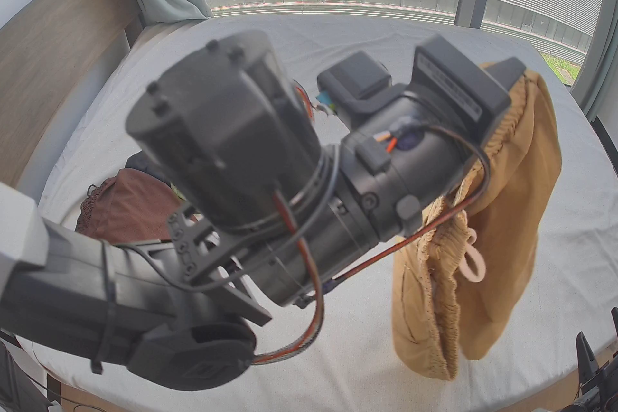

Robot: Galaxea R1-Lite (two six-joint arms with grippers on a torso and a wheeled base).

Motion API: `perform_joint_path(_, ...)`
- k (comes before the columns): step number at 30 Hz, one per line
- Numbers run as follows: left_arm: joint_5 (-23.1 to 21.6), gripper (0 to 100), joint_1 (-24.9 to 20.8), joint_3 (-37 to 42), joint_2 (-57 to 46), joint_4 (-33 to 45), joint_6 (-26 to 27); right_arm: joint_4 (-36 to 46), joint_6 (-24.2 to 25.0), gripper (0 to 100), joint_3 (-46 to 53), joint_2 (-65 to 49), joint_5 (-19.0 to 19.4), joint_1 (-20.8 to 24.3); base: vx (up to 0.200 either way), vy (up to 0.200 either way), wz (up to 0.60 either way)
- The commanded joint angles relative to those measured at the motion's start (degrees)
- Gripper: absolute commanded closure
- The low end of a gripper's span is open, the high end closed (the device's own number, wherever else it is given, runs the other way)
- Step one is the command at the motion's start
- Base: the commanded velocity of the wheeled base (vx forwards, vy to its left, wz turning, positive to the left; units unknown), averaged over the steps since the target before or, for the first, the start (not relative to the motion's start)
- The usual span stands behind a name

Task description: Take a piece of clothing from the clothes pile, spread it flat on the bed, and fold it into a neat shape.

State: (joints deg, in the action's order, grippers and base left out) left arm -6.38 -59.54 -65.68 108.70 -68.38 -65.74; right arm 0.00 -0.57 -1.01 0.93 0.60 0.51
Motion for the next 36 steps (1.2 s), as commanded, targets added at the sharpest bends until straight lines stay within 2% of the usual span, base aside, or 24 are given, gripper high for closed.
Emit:
perform_joint_path(1,0.0,100,1.4,0.8,-5.6,1.6,-1.7,0.0,0.0,0,1.0,-0.8,0.0,-0.1,0.000,0.000,0.00)
perform_joint_path(6,-0.7,100,6.7,8.2,-7.5,3.1,-0.4,0.0,0.0,0,1.0,-0.8,0.0,-0.1,0.000,0.000,0.00)
perform_joint_path(10,-1.4,100,10.8,16.7,-7.5,2.3,4.2,-0.1,0.0,0,1.0,-0.8,0.0,-0.1,0.000,0.000,0.00)
perform_joint_path(12,-1.8,100,11.6,18.4,-7.5,1.9,5.4,0.0,0.0,0,1.0,-0.8,0.0,-0.1,0.000,0.000,0.00)
perform_joint_path(15,-5.0,100,15.8,25.3,-6.3,-1.9,10.3,0.0,0.0,0,1.0,-0.8,0.0,-0.1,0.000,0.000,0.00)
perform_joint_path(18,-7.3,100,18.2,29.8,-4.7,-7.1,11.9,0.0,-0.1,0,1.0,-0.8,0.0,-0.1,0.000,0.000,0.00)
perform_joint_path(26,-7.4,100,21.9,35.0,0.9,-20.0,13.3,0.0,-0.1,0,1.0,-0.8,0.0,-0.1,0.000,0.000,0.00)
perform_joint_path(36,-7.4,100,25.5,38.3,0.5,-20.4,14.1,0.0,-0.1,0,1.0,-0.8,0.0,-0.1,0.000,0.000,0.00)
